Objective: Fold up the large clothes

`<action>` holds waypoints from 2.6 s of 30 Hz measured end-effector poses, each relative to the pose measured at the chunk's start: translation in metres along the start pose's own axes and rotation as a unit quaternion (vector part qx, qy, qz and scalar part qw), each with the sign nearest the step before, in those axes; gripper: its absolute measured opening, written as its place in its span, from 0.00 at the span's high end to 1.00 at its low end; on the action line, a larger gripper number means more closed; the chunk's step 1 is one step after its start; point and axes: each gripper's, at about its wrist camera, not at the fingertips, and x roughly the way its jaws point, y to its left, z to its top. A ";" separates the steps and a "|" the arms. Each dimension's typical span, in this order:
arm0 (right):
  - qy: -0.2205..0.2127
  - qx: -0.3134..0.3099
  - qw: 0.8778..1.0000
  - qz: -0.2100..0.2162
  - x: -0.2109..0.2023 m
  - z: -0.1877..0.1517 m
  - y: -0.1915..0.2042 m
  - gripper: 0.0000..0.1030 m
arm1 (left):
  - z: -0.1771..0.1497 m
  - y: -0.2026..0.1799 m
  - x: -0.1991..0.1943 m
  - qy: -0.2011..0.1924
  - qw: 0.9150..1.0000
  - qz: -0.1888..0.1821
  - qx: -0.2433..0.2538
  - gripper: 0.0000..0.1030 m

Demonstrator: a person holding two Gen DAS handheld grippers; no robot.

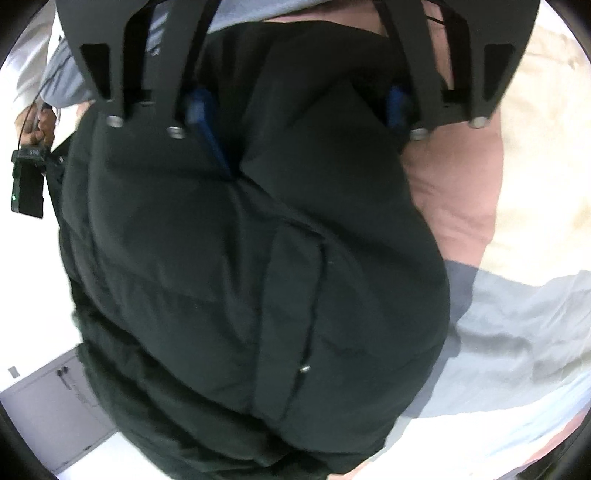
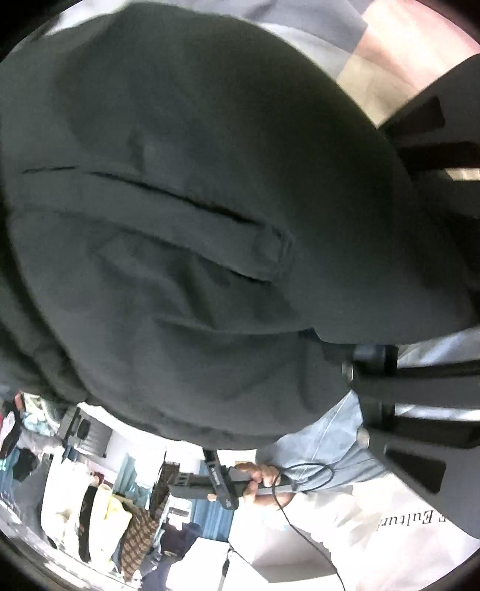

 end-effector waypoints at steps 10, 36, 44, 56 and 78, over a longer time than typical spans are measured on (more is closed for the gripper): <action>-0.153 -0.009 0.988 -0.019 -0.071 0.004 0.044 0.91 | 0.010 -0.036 -0.048 -0.044 0.998 -0.034 0.040 0.88; -0.333 0.008 0.943 0.021 -0.195 -0.111 0.126 0.92 | -0.090 0.013 -0.259 -0.228 0.947 -0.210 -0.088 0.96; -0.343 0.004 0.939 0.019 -0.212 -0.160 0.162 0.92 | -0.141 0.017 -0.306 -0.254 0.941 -0.207 -0.087 0.96; -0.338 0.069 0.938 0.022 -0.215 -0.124 0.128 0.92 | -0.109 0.010 -0.299 -0.258 0.940 -0.207 -0.082 0.96; -0.326 0.151 0.932 -0.059 -0.221 0.035 0.062 0.93 | 0.089 -0.030 -0.253 -0.216 0.971 -0.049 -0.089 0.96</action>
